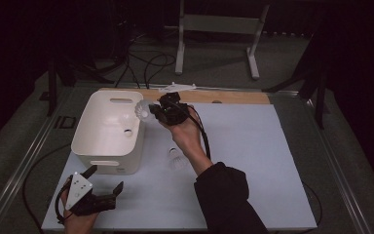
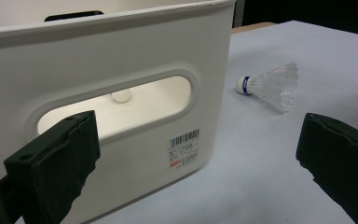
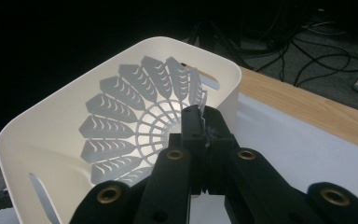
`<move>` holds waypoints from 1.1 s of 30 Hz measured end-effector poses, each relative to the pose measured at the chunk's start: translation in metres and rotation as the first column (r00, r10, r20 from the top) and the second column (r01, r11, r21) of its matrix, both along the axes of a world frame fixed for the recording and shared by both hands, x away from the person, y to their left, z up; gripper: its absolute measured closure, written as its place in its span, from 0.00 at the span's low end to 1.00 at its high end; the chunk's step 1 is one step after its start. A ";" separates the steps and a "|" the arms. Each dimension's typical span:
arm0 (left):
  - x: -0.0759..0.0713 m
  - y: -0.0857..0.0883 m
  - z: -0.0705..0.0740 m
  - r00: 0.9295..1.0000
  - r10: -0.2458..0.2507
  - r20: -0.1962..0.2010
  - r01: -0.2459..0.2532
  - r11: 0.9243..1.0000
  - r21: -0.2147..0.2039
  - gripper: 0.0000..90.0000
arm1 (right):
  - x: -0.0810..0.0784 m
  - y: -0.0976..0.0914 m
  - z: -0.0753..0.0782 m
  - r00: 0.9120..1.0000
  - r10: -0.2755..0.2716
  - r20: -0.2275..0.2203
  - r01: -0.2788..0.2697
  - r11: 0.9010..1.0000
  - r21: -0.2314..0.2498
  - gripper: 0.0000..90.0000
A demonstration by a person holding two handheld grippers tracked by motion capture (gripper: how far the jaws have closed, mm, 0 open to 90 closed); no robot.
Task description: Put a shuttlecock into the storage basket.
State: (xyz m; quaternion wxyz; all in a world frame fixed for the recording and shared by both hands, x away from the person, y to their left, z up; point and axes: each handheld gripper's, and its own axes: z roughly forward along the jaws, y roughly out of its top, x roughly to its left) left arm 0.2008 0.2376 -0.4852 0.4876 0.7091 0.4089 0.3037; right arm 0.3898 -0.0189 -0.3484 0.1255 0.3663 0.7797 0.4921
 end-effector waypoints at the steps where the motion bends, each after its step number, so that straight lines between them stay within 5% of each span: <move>1: 0.000 0.000 0.000 1.000 -0.001 0.000 0.001 1.000 0.000 0.00 | 0.000 0.001 0.000 1.000 0.004 -0.002 -0.004 1.000 -0.003 0.99; 33: 0.000 0.000 0.000 1.000 -0.001 -0.001 0.001 1.000 0.001 0.00 | -0.011 0.036 0.011 0.997 0.077 0.015 -0.077 0.997 0.022 0.99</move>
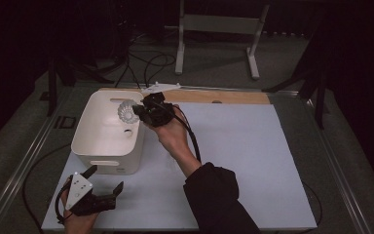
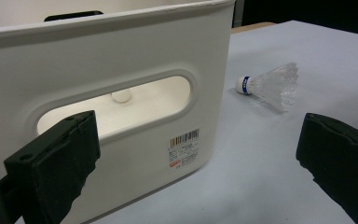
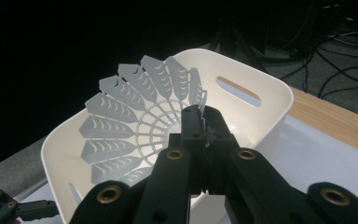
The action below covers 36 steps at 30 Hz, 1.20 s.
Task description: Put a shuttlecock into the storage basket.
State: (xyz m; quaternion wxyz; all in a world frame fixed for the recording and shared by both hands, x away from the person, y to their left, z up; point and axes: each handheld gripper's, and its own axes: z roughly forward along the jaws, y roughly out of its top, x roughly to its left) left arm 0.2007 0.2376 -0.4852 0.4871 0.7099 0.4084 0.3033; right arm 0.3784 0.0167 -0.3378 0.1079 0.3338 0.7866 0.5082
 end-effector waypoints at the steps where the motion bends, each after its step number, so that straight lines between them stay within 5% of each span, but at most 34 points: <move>1: 0.000 0.000 0.000 1.000 0.000 0.000 0.000 1.000 0.000 0.00 | 0.000 0.001 0.000 1.000 0.004 -0.003 -0.004 1.000 0.003 0.99; 3: 0.000 0.000 0.000 1.000 0.000 0.001 0.000 1.000 0.001 0.00 | -0.001 0.003 0.000 1.000 0.015 -0.006 -0.015 1.000 0.009 0.96; 8: 0.000 0.000 0.000 1.000 0.002 0.003 -0.002 1.000 0.000 0.00 | 0.001 0.008 -0.003 0.995 0.088 -0.056 -0.086 0.995 0.047 0.36; 13: 0.000 0.000 0.000 1.000 0.002 0.002 -0.002 1.000 -0.001 0.00 | 0.001 0.005 -0.003 0.998 0.052 -0.032 -0.052 0.999 0.004 0.17; 36: 0.000 0.000 0.000 1.000 0.002 0.001 -0.002 1.000 0.002 0.00 | 0.008 -0.032 -0.014 1.000 -0.003 -0.028 0.002 1.000 -0.025 0.12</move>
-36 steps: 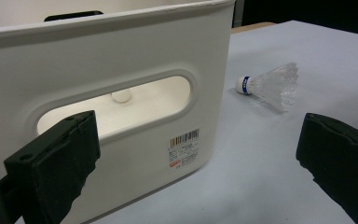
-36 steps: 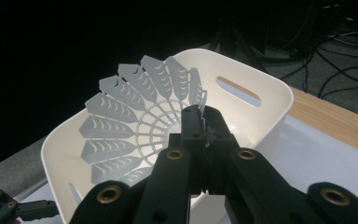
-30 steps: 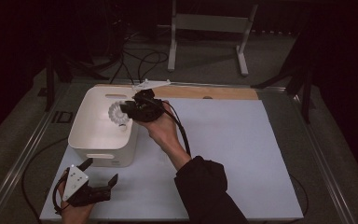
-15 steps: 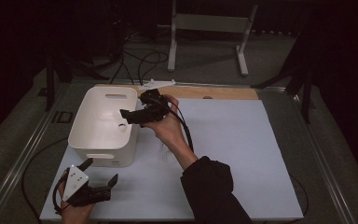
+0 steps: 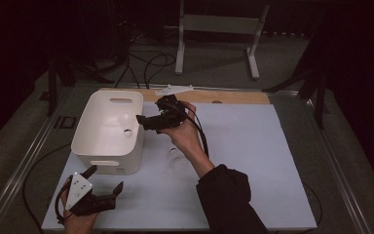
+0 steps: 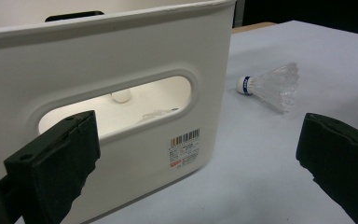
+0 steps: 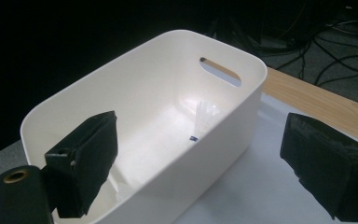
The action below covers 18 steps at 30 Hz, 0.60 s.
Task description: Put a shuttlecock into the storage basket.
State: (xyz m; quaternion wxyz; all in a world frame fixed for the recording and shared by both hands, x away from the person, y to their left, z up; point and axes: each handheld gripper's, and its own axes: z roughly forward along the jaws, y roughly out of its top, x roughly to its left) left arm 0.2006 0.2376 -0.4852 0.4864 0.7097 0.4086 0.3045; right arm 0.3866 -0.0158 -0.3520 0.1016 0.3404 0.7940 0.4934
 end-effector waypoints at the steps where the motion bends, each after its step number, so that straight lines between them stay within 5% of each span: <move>1: 0.000 0.000 0.000 1.000 0.000 0.000 0.000 1.000 0.000 0.00 | 0.000 -0.001 -0.001 1.000 -0.003 -0.002 0.003 1.000 0.003 0.12; 18: 0.000 0.000 0.000 1.000 0.000 -0.001 0.000 1.000 -0.001 0.00 | 0.001 -0.019 -0.009 0.999 -0.041 0.010 0.042 0.999 -0.036 0.12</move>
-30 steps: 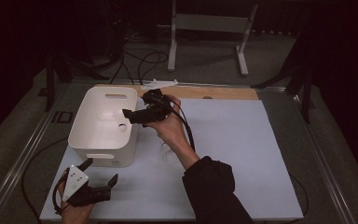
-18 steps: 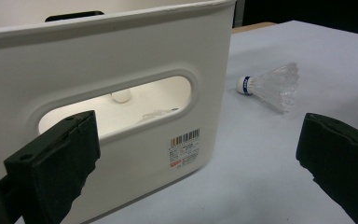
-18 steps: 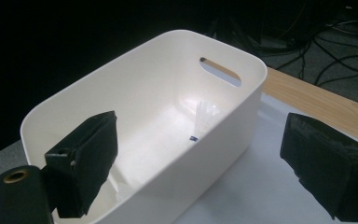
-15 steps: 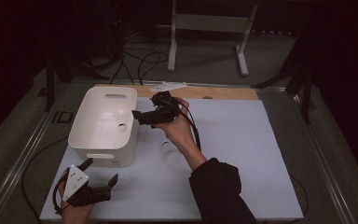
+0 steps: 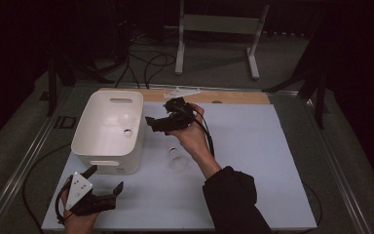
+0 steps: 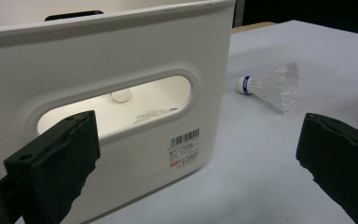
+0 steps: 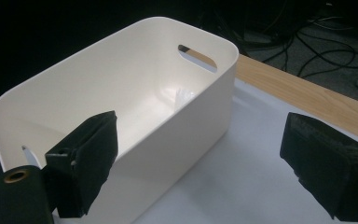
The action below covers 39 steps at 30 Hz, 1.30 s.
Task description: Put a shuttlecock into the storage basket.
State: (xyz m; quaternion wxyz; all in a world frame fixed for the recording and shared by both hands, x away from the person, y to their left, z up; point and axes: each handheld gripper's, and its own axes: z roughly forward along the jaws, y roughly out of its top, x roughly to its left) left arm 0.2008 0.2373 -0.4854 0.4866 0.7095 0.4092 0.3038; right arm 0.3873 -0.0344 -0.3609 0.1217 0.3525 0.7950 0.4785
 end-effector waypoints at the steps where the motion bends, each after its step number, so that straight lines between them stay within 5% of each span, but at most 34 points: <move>1: 0.000 0.000 0.000 1.000 0.000 0.001 0.000 1.000 0.001 0.00 | 0.000 -0.001 0.000 1.000 -0.003 0.000 0.003 1.000 -0.002 0.12; 39: 0.000 0.000 0.000 1.000 0.006 0.000 -0.006 1.000 -0.001 0.00 | -0.004 -0.034 -0.012 0.999 -0.052 0.009 0.052 0.998 -0.019 0.11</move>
